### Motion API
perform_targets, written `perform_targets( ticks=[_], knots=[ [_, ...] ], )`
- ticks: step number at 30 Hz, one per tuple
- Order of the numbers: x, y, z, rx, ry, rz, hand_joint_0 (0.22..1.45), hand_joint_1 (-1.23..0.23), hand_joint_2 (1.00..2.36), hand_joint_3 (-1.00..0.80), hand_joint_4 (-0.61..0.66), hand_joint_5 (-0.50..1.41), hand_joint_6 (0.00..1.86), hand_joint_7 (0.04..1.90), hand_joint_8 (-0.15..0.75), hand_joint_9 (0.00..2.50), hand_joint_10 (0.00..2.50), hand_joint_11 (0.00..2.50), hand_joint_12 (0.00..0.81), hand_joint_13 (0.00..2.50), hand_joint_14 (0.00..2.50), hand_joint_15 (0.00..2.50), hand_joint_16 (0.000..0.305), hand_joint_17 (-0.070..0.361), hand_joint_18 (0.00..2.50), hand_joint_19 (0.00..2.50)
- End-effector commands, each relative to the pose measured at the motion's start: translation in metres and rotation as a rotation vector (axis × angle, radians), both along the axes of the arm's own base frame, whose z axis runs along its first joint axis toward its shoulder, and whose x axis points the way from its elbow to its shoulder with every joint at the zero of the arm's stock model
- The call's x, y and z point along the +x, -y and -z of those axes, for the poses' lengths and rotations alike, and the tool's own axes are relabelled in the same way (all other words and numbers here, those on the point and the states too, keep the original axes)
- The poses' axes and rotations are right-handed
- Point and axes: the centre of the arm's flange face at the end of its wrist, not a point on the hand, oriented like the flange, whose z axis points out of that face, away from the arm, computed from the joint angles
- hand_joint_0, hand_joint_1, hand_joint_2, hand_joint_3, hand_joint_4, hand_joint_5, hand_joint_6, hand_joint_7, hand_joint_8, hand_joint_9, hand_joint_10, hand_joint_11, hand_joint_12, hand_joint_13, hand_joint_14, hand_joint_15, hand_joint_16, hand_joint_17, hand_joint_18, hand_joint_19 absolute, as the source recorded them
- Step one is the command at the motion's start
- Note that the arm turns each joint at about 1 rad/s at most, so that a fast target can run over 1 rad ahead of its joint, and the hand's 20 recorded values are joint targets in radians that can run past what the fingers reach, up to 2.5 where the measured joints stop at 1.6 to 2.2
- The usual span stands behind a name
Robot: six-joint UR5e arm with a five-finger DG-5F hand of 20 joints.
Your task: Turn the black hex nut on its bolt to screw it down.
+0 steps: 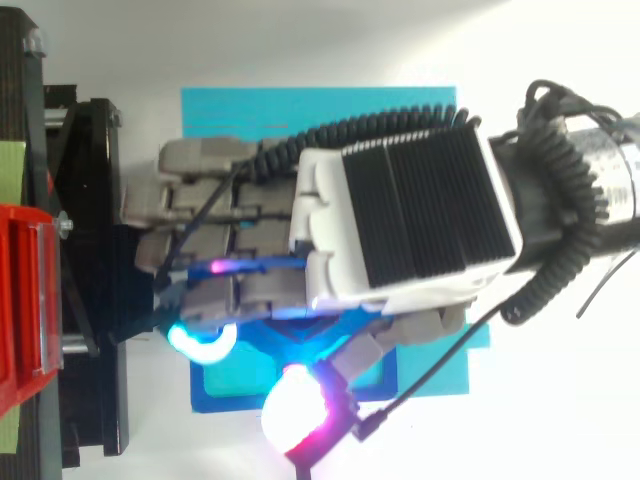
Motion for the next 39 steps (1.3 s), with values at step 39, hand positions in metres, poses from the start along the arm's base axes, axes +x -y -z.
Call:
perform_targets(
  ticks=[39],
  knots=[
    [-0.002,-0.005,-0.009,-0.016,-0.041,-0.069,0.51,-0.43,1.0,-0.5,0.17,-0.2,0.63,0.83,0.249,0.4,0.0,0.19,0.225,0.2,0.0,0.0,0.033,0.074,0.0,0.07]
  ],
)
